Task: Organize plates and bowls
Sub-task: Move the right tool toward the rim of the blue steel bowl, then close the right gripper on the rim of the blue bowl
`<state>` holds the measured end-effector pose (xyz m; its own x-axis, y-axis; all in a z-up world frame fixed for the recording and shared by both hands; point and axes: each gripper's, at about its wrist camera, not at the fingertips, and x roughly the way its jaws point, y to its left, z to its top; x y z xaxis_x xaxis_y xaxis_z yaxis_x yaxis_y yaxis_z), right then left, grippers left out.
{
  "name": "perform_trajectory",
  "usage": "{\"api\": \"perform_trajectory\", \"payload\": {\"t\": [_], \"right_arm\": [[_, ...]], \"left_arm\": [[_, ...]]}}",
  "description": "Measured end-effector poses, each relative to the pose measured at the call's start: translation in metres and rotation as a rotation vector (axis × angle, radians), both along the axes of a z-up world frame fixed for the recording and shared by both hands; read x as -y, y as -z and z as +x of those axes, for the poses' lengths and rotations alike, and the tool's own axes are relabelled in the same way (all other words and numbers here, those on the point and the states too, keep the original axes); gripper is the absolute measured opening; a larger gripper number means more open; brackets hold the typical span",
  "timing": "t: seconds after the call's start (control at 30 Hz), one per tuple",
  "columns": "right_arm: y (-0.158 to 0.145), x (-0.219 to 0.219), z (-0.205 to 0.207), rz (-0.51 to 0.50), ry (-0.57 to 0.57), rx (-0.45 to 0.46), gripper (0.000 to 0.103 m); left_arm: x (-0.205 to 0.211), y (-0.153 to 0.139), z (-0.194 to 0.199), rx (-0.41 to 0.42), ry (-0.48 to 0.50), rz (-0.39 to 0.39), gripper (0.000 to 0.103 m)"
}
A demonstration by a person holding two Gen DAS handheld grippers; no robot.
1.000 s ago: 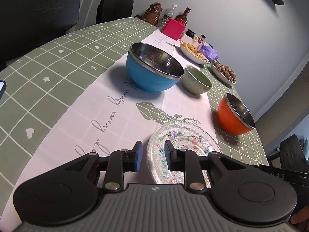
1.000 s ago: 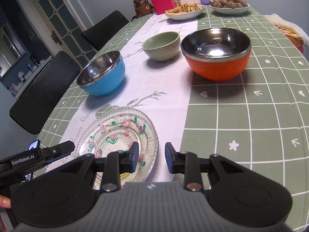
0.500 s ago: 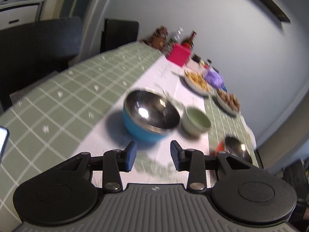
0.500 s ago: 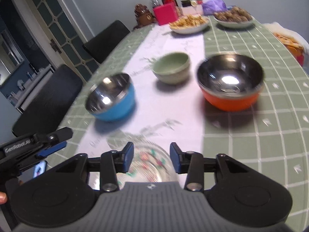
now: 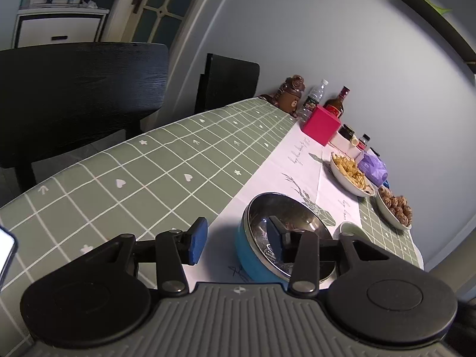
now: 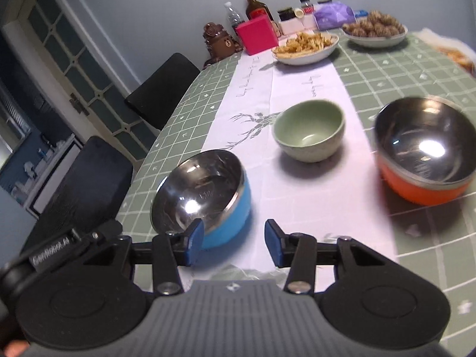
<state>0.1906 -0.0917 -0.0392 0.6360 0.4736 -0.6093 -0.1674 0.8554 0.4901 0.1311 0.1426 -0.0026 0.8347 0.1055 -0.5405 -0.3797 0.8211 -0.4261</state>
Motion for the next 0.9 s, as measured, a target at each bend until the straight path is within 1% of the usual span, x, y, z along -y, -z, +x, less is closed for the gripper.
{"api": "perform_trajectory", "payload": {"t": [0.07, 0.13, 0.17, 0.3, 0.47, 0.63, 0.77, 0.8, 0.9], "right_arm": [[0.005, -0.009, 0.006, -0.002, 0.008, -0.017, 0.046], [0.009, -0.017, 0.01, -0.019, 0.005, -0.02, 0.046], [0.011, -0.021, 0.012, -0.028, 0.006, -0.02, 0.046], [0.019, -0.026, 0.02, -0.048, 0.022, -0.03, 0.046], [0.023, -0.023, 0.034, -0.05, 0.039, -0.049, 0.046], [0.021, -0.021, 0.037, -0.058, 0.023, -0.044, 0.041], [0.022, -0.021, 0.038, -0.058, 0.003, -0.036, 0.04], [0.022, -0.022, 0.038, -0.058, -0.003, -0.031, 0.039], [0.021, -0.023, 0.037, -0.057, -0.02, -0.023, 0.031]], "left_arm": [[-0.004, 0.002, 0.001, 0.01, -0.018, 0.001, 0.055], [-0.009, 0.007, 0.002, 0.029, -0.049, -0.028, 0.062], [-0.012, 0.01, 0.003, 0.038, -0.056, -0.046, 0.062], [-0.019, 0.026, 0.012, 0.028, -0.068, -0.121, 0.062], [-0.011, 0.031, 0.025, 0.012, -0.039, -0.117, 0.062], [0.003, 0.037, 0.035, -0.044, 0.031, -0.1, 0.061], [0.006, 0.041, 0.039, -0.075, 0.058, -0.109, 0.057], [0.007, 0.042, 0.04, -0.083, 0.062, -0.11, 0.056], [0.008, 0.045, 0.04, -0.086, 0.074, -0.113, 0.055]]}}
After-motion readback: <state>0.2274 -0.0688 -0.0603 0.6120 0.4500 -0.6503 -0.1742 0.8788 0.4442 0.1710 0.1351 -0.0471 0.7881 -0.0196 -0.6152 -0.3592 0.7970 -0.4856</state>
